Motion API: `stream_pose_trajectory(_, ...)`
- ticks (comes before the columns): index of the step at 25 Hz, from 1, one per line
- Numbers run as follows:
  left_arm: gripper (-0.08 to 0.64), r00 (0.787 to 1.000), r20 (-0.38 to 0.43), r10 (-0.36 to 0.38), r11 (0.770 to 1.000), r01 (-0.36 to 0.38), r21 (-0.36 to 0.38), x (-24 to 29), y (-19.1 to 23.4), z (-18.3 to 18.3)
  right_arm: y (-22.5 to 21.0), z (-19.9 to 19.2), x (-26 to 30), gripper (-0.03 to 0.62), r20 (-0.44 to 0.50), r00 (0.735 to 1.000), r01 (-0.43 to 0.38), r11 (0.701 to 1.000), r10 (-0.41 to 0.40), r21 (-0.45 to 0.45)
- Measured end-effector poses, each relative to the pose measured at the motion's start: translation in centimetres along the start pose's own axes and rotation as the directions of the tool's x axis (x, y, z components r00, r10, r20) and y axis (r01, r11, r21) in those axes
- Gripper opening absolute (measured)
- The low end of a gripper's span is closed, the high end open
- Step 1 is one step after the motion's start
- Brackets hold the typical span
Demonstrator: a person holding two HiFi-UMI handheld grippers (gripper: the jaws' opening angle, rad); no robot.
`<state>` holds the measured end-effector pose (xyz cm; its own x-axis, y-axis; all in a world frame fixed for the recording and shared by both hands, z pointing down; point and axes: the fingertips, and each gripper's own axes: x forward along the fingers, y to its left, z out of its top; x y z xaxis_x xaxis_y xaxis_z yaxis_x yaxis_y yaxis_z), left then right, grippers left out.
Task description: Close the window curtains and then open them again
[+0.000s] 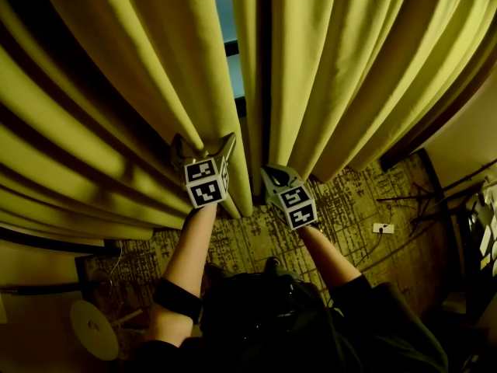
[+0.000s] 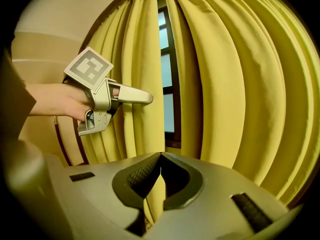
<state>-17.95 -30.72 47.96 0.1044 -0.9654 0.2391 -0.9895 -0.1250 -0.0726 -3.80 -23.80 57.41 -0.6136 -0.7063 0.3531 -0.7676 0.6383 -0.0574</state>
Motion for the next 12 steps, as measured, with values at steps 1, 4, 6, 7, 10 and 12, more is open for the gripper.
stream_pose_trajectory(1, 0.603, 1.000, -0.004, -0.004, 1.000, 0.004, -0.002, 0.2, 0.0, 0.0, -0.3, -0.1, 0.0, 0.000, -0.003, 1.000, 0.002, 1.000, -0.002, 0.001)
stream_pose_trajectory(4, 0.567, 1.000, -0.007, -0.017, 1.000, 0.017, 0.000, 0.4, 0.0, 0.2, -0.2, 0.4, -0.3, 0.000, 0.001, 1.000, -0.002, 1.000, 0.002, 0.011)
stream_pose_trajectory(6, 0.496, 1.000, -0.007, -0.024, 1.000, 0.024, 0.007, 0.3, 0.1, 0.3, -0.2, 0.4, -0.4, 0.000, 0.001, 1.000, -0.003, 1.000, 0.003, 0.014)
stream_pose_trajectory(7, 0.459, 1.000, -0.006, -0.026, 1.000, 0.026, 0.010, 0.2, 0.2, 0.3, -0.3, 0.3, -0.4, 0.000, 0.000, 1.000, -0.002, 1.000, 0.002, 0.015)
stream_pose_trajectory(10, 0.314, 1.000, -0.006, -0.020, 1.000, 0.021, 0.020, 0.0, 0.9, 0.4, -0.3, 0.2, -0.4, 0.000, -0.002, 1.000, -0.001, 1.000, 0.001, 0.021)
stream_pose_trajectory(12, 0.208, 1.000, -0.007, -0.012, 1.000, 0.012, 0.022, -0.1, 1.4, 0.3, -0.1, 0.2, -0.2, 0.000, 0.000, 1.000, -0.002, 1.000, 0.002, 0.026)
